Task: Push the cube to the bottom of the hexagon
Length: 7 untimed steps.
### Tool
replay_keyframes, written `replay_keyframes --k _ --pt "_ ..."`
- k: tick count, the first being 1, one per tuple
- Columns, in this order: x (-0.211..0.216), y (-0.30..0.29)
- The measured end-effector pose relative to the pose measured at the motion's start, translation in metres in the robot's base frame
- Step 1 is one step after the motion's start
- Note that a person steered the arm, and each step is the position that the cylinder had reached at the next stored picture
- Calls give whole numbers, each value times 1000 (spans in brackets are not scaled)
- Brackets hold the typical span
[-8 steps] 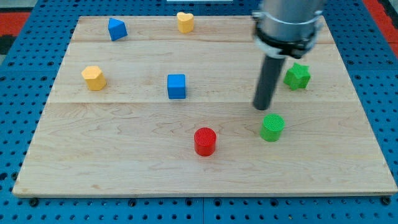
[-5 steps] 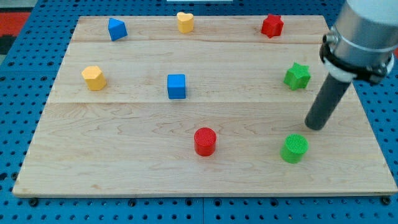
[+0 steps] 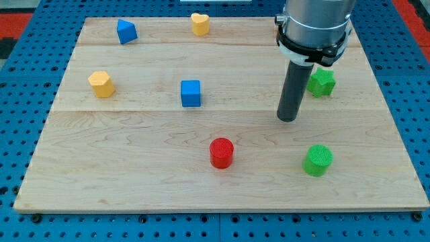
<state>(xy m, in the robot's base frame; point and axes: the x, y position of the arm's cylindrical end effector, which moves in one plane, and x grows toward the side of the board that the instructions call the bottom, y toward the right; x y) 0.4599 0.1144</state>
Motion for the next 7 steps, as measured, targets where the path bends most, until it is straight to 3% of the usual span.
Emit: replay_keyframes --k 6,7 --pt "-12 -41" --pt "-52 -50"
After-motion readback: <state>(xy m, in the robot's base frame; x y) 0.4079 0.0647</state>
